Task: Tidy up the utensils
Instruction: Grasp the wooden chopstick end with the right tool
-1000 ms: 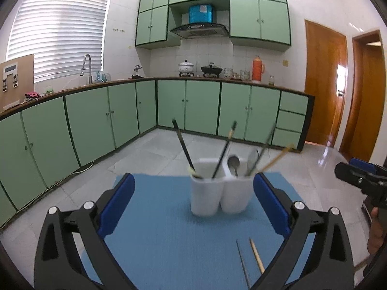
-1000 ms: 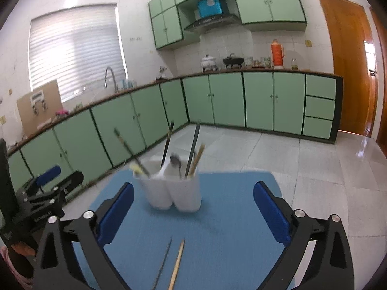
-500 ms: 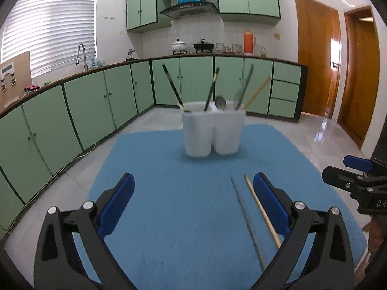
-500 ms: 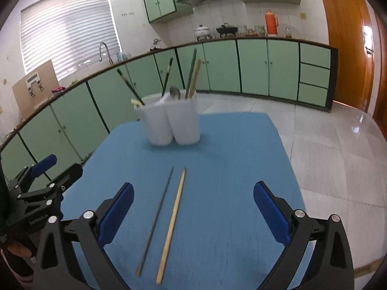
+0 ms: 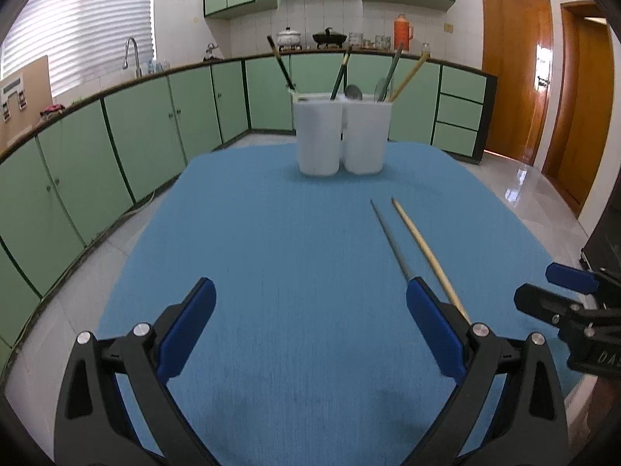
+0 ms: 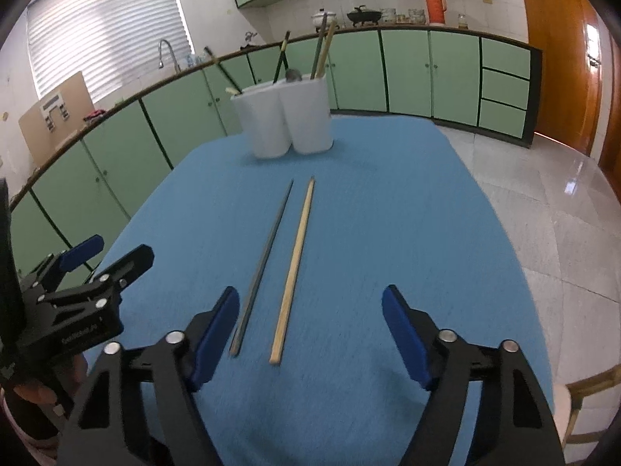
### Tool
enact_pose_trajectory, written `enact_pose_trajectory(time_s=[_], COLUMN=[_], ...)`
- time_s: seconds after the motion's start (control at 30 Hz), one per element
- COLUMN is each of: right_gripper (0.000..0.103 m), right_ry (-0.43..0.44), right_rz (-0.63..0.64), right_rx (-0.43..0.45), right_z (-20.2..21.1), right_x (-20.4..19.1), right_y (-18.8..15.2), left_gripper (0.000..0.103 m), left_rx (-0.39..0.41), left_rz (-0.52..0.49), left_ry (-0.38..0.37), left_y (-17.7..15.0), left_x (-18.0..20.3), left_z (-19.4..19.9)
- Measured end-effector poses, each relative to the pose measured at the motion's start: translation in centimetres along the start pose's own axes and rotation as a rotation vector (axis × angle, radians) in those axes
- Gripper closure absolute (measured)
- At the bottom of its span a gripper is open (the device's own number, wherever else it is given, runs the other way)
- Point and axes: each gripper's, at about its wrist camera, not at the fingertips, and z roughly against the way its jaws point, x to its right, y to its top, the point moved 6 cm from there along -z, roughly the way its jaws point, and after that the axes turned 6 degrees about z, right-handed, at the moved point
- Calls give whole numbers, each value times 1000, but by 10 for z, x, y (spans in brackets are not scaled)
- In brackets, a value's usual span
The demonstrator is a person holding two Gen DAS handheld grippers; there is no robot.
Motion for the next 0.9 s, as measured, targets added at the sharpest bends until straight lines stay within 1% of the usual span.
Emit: enact_pose_trajectory(time_s=[0.1,0.13,0.2,0.23,0.3,0.37,0.53,0.6,0.9], right_gripper=[42,44,52,53,60,64,70,75,86], right_ry=[-12,-5,8,9,15,23,38,40,25], right_rz=[16,13,3,3,5,9,30,38,47], right_rx=[-17,-24,-33,-36,-44,-49,-62,-68,-86], right_z=[-1,-2,-2,-2,-3,-3,-6,-9,-19], right_x=[-3,-4,-6,-7,-9,-13,-23,-26,-30], right_y=[-12,-15,-24,-27,-31,-34,-40,-43,-50], left_gripper=[7,7,7,7,7,7,7,7,7], left_rx=[-21,-27,-37,-45,-53,-61,-62,-64,-66], left_rz=[1,2,6,10,14,13,13,18,33], left_ry=[4,7,10,9,10,11,11,12,9], left_y=[-9,-12,-15,-19,-23,-28,-31,-32,-35], left_x=[-2,-2,-3,-4,-3,-2,-2,-3,-3], left_z=[1,2,1,1,2,2,5,6,7])
